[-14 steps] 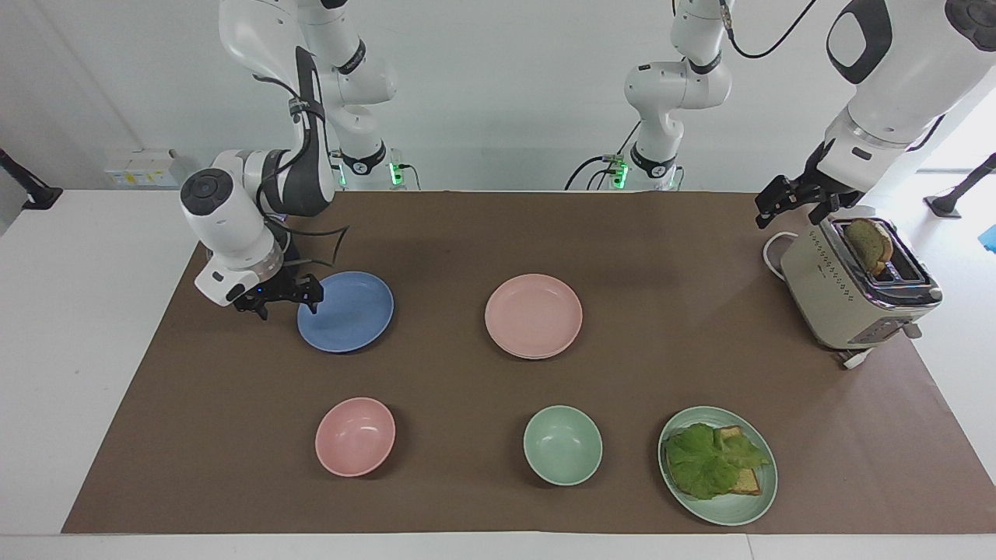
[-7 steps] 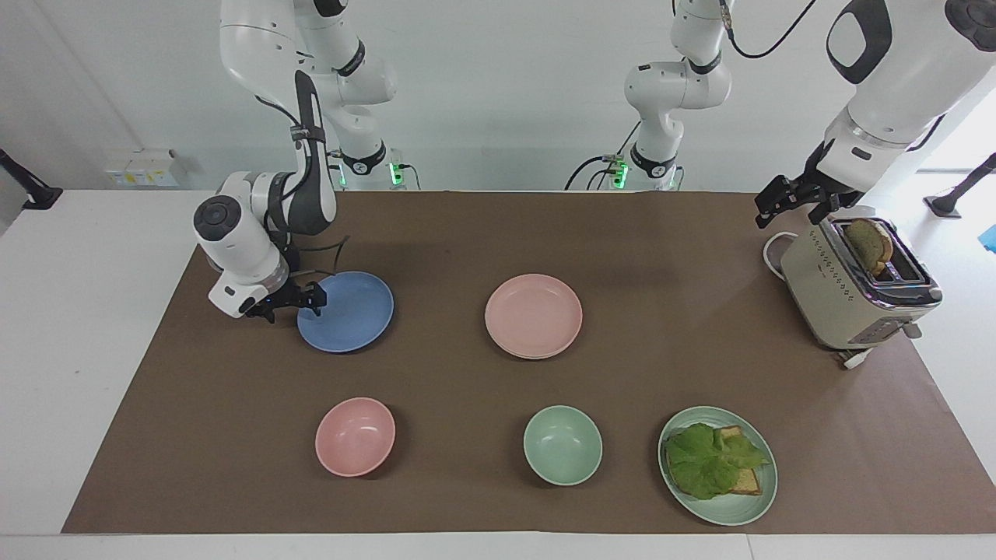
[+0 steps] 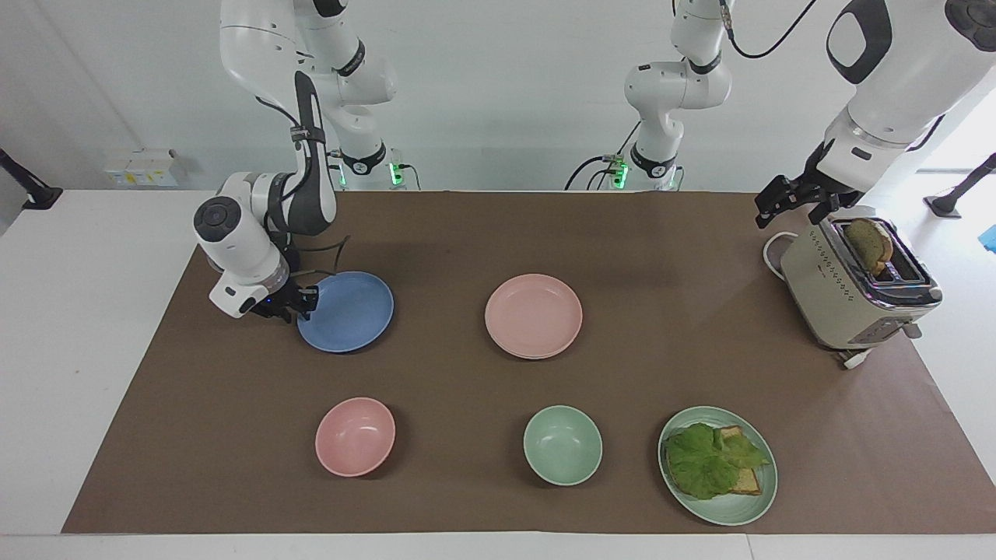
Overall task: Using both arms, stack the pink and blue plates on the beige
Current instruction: 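Reach the right gripper to the rim of the blue plate, then lift the blue plate with the right gripper onto the pink plate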
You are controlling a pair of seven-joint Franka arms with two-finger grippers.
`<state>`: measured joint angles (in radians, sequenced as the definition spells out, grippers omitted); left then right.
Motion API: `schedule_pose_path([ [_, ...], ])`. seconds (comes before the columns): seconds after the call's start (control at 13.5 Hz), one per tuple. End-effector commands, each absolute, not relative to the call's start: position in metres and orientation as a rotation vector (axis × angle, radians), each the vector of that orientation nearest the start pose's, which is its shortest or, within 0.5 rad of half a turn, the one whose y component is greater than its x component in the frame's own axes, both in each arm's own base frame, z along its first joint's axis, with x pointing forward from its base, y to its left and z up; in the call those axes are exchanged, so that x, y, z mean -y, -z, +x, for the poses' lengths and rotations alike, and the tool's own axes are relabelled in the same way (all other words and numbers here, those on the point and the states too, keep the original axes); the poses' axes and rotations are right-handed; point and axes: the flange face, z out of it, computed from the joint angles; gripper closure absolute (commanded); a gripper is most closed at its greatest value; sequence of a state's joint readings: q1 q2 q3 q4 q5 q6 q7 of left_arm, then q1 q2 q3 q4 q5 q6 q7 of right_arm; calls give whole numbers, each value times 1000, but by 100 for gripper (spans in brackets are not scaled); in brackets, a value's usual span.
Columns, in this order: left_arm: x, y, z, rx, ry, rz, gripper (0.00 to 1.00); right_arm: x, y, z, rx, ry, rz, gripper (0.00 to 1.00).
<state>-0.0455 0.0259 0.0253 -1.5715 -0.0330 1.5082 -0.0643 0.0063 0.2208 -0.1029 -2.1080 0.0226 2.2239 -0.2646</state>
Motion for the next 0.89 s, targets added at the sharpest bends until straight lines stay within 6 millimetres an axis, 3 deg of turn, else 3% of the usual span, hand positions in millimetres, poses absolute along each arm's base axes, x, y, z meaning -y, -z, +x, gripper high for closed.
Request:
schedule_pose_path([
  [0.0,13,-609,553,67,-147,-3161,0,53,-305,561,242,-139,-3084,100],
  [0.22,13,-609,553,67,-150,-3161,0,53,-324,571,274,-146,-3076,100],
  [0.81,13,-609,553,67,-147,-3161,0,34,-455,581,331,-14,-3060,100],
])
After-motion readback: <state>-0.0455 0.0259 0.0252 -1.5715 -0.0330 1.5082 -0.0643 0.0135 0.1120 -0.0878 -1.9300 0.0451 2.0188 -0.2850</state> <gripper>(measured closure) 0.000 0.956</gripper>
